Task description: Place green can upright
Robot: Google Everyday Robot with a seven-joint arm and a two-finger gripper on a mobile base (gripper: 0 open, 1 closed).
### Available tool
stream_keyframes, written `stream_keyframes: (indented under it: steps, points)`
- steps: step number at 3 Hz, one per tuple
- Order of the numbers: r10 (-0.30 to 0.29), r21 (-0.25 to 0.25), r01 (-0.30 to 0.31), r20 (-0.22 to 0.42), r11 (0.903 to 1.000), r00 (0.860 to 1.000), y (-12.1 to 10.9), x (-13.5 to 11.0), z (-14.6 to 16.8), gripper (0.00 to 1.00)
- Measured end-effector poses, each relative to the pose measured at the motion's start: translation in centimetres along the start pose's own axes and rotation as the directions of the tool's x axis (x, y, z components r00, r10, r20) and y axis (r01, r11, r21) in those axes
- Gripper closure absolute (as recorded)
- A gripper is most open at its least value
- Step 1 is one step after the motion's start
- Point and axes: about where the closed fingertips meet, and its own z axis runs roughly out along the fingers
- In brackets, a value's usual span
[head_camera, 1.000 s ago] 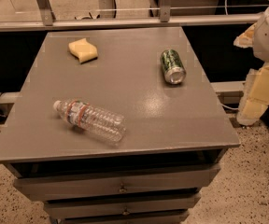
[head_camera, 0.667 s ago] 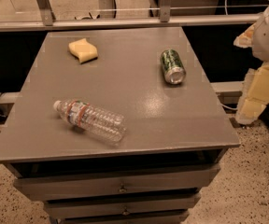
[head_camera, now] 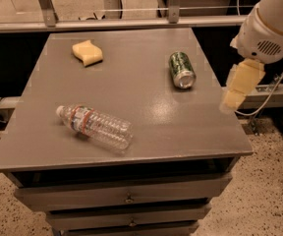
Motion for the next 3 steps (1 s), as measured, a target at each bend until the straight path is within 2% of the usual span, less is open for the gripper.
stream_keyframes:
  steps: [1, 2, 3]
  points:
    - [0.120, -0.027, -0.120, 0.012, 0.9924, 0.993, -4.0, -1.6, 3.8, 0.00]
    - [0.298, -0.043, -0.296, 0.055, 0.9542, 0.953, -9.1, -4.4, 7.4, 0.00]
    - [0.393, -0.045, -0.390, 0.079, 0.9196, 0.916, -11.7, -6.0, 8.8, 0.00]
